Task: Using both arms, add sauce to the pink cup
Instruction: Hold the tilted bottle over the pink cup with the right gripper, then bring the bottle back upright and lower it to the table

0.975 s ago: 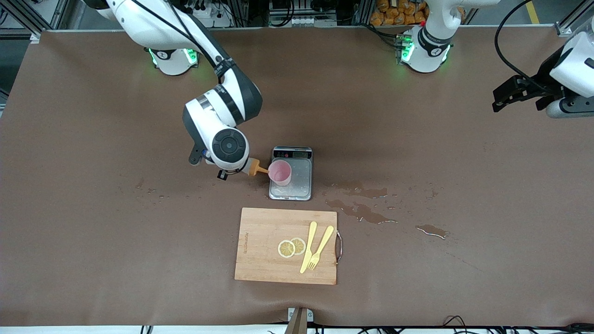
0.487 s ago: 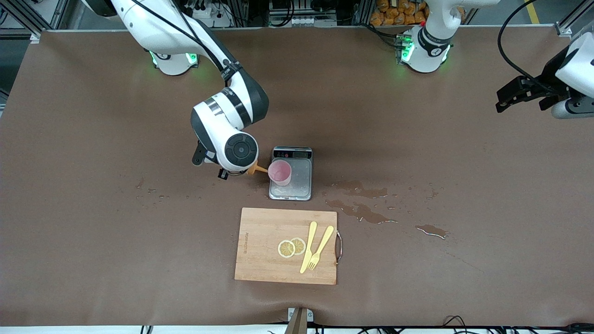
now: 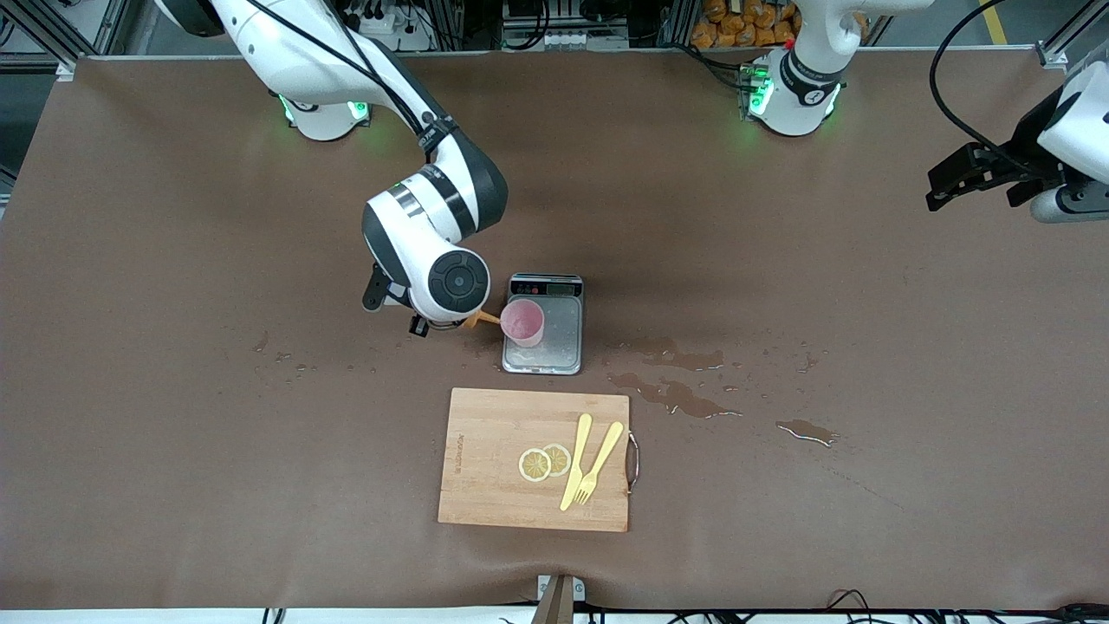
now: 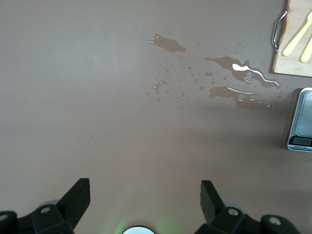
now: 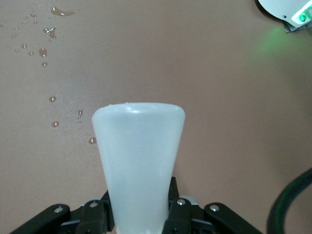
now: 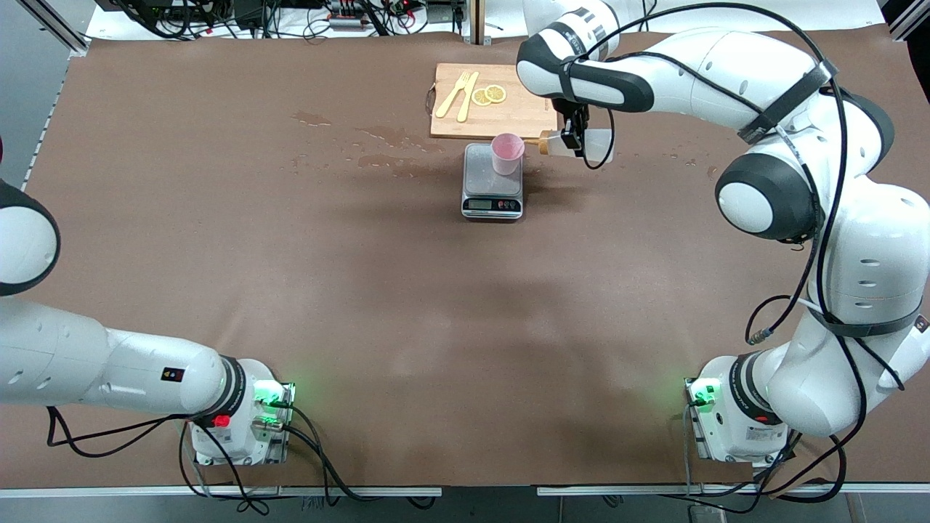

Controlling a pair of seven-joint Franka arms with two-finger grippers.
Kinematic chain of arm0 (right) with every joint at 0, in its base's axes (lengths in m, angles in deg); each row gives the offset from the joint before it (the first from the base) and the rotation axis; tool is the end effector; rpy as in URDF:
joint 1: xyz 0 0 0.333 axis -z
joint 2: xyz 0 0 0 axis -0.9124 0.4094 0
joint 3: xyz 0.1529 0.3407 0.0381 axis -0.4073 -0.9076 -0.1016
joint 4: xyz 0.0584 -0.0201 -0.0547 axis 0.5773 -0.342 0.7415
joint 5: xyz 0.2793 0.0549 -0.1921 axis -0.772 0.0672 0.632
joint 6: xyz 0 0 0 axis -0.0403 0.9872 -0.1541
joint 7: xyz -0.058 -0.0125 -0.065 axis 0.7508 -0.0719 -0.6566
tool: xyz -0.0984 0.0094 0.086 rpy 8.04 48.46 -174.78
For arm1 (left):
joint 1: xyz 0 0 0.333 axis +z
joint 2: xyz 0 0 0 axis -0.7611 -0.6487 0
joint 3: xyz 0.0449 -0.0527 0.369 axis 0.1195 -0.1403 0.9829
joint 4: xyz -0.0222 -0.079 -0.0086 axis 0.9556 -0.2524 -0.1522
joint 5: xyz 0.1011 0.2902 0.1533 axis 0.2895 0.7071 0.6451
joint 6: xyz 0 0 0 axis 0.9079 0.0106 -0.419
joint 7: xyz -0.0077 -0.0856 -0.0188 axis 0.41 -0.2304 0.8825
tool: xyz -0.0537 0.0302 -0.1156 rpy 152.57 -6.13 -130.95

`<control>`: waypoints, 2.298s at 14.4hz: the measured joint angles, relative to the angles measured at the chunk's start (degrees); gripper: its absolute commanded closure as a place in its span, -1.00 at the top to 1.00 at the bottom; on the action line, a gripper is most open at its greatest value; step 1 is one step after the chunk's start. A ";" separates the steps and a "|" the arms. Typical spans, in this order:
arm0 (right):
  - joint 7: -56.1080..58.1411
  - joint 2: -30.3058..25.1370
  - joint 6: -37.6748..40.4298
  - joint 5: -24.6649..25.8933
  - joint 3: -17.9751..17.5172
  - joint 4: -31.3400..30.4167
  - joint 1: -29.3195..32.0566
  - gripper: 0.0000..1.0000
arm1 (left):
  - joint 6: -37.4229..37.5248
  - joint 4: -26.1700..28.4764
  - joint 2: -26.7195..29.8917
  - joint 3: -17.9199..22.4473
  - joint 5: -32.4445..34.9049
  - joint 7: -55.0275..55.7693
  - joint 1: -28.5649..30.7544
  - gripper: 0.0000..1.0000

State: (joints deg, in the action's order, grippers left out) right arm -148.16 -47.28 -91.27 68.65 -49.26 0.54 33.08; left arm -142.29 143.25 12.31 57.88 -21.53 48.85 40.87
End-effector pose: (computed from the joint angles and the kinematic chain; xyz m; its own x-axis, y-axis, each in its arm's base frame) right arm 0.5502 0.3459 0.3594 -0.2456 -0.8776 0.4116 -0.9215 0.3432 0.1819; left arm 0.4784 -0.0536 0.6802 0.9985 0.0393 -0.0393 0.0389 -0.9992 -0.0092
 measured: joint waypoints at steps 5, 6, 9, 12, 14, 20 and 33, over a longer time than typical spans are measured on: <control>-0.01 0.10 0.00 0.00 0.23 0.46 0.03 -0.36 | 0.00 0.00 -0.02 0.00 0.00 0.00 0.00 1.00; -0.01 0.10 0.00 -0.26 0.35 1.04 0.17 -0.36 | 0.00 0.00 -0.04 0.00 0.00 0.00 0.00 1.00; 1.16 -0.53 0.03 -4.27 0.69 3.53 2.10 -0.35 | 0.00 0.00 -0.17 0.67 0.00 0.00 0.02 1.00; 5.93 -2.99 -1.12 -10.85 0.82 4.89 6.55 -0.35 | 0.00 0.01 -0.37 1.44 -0.02 0.00 0.03 1.00; 9.64 -4.96 -1.66 -14.05 0.88 4.91 9.62 -0.35 | 0.00 0.01 -0.39 1.46 -0.03 0.00 0.01 1.00; 23.24 -8.47 -4.99 -22.86 1.06 1.70 18.22 -0.35 | 0.00 0.02 -0.49 1.46 -0.03 0.00 0.00 1.00; 72.37 -10.90 -5.42 -47.25 1.41 -14.36 41.26 -0.35 | -0.10 0.02 -0.50 1.49 -0.04 0.00 0.01 1.00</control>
State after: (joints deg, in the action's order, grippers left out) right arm -75.79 -58.17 -96.69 21.40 -47.85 -13.82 74.33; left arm -142.40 143.27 11.81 59.37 -21.57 48.85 40.87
